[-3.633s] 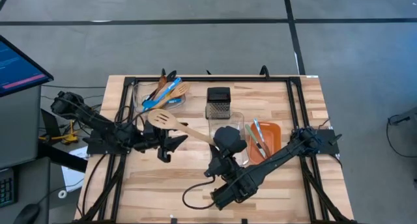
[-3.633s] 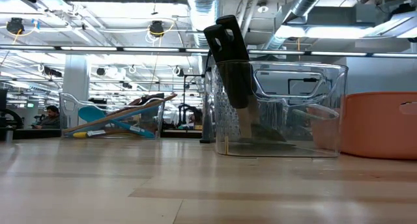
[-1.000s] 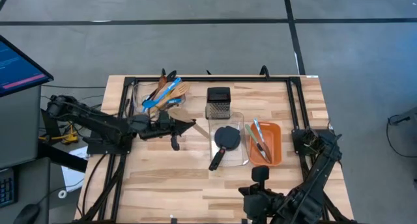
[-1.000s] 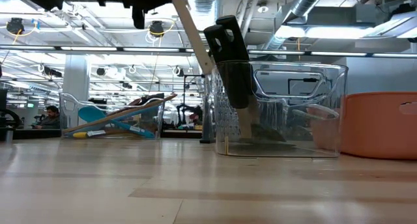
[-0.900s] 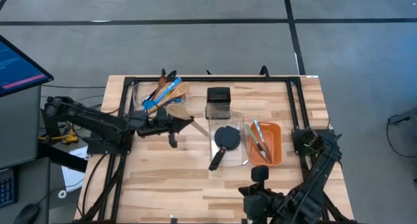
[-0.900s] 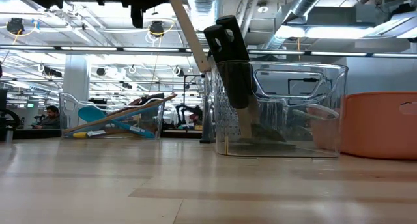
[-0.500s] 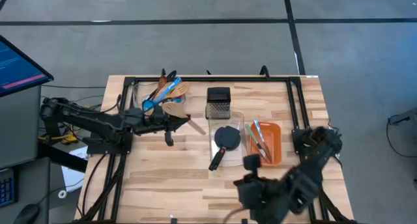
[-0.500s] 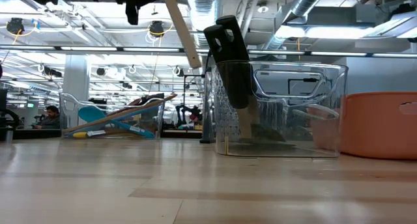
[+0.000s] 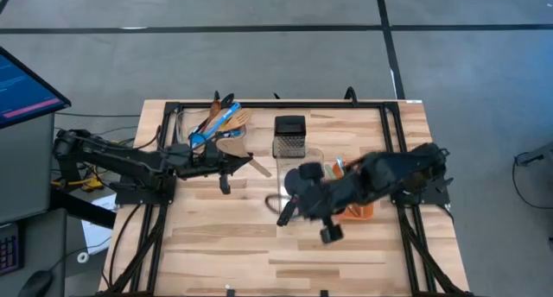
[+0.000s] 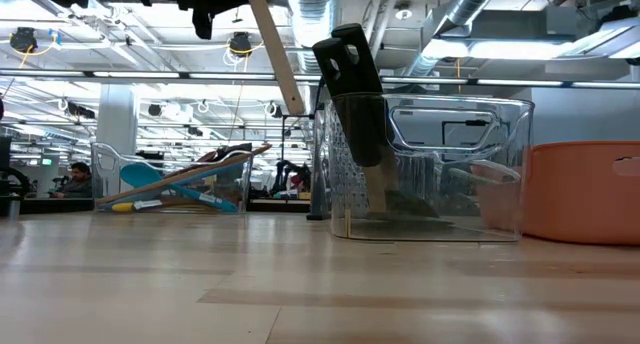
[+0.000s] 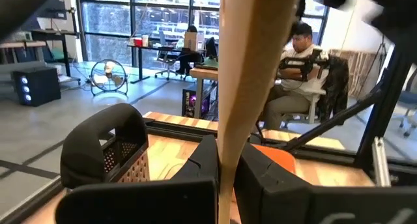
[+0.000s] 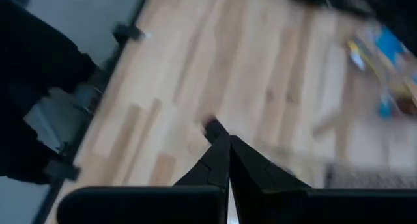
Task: Pick & Place Kitchen Items
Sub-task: Put the brown ladle into the top transparent bin
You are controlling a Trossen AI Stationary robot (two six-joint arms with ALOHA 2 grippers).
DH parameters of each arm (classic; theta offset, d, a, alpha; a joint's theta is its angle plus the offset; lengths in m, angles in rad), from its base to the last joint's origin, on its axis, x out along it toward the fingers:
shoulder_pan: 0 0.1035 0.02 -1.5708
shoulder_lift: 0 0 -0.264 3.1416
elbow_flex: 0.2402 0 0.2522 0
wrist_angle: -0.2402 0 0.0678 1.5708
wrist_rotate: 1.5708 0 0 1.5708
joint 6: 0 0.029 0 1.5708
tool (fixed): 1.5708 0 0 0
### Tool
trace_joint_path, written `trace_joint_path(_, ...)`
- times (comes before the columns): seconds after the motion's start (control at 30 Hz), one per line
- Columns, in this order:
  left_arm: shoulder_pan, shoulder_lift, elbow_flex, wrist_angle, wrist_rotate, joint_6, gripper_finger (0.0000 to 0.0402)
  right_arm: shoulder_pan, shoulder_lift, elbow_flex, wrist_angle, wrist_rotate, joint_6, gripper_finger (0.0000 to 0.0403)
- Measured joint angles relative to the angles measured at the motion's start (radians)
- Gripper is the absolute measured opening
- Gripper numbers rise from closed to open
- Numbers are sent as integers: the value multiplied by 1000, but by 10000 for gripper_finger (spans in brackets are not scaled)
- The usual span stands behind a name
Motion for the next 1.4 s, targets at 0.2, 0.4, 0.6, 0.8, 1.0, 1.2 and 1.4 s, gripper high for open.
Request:
trace_joint_path(0.2,33,0,0,-55,-4,48,1,-24,-88,-1,-86,0,27,0)
trace_joint_path(0.4,155,0,0,-66,-17,50,1,9,-200,-18,-52,0,-75,0)
trace_joint_path(0.6,275,0,0,-65,66,38,1,-24,-369,-261,118,-57,-154,0)
trace_joint_path(0.8,330,-12,1,-62,90,50,1,-86,-634,-726,407,-56,-148,0)
trace_joint_path(1.0,366,-11,57,-127,169,94,1,-127,-938,-1180,745,-56,-139,0)
trace_joint_path(1.2,376,-10,215,-472,48,182,1,-194,-1194,-1580,1073,-55,-128,0)
trace_joint_path(1.4,406,-10,392,-765,-118,204,1,-279,-1324,-1845,1299,-51,-28,0)
